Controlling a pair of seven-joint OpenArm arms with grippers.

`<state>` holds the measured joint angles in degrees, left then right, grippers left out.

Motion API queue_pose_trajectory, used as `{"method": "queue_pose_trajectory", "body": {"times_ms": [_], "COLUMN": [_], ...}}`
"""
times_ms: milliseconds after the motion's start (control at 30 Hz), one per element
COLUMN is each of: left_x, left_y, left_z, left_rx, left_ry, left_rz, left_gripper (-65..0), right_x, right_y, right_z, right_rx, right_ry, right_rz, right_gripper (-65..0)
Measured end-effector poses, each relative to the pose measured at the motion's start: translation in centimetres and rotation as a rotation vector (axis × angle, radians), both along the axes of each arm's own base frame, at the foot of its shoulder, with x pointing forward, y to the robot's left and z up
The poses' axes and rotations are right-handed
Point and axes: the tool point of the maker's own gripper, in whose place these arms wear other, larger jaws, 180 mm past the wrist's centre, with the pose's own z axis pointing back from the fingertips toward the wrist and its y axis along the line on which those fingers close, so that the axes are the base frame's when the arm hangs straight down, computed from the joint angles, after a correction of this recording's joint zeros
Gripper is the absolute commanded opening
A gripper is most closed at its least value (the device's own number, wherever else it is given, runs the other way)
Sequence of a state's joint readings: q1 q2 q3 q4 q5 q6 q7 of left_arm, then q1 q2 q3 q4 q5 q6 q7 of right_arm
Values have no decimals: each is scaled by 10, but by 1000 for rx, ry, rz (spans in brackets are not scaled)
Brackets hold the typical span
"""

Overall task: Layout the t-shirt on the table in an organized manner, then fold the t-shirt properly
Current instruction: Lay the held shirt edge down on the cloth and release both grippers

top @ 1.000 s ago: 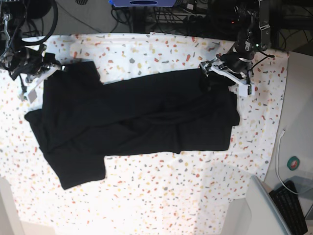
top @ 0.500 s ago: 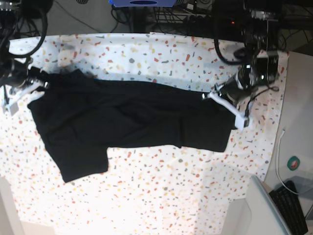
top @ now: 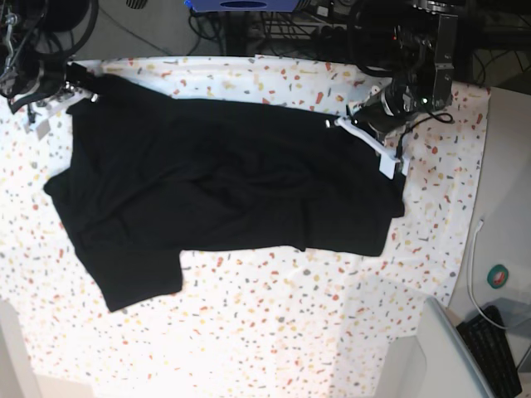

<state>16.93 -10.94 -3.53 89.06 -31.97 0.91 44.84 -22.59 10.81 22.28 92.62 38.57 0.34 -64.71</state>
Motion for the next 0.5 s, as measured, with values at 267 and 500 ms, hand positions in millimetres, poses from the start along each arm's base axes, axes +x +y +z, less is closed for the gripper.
{"method": "queue_pose_trajectory", "body": {"times_ms": [267,500], "left_x": [4,0], "left_y": [0,1], "left_z": [2,0], "left_rx": [1,3], "left_ry": [-11,2], "left_rz": [-2,-3], "left_gripper": [-650,-650], "right_x": [4,43], "right_y": [7,-50], "right_z": [55,51], "right_rx": [96,-101], "right_ry": [-85,-157], "right_rz": [-23,-115], "right_gripper": [-258,-222]}}
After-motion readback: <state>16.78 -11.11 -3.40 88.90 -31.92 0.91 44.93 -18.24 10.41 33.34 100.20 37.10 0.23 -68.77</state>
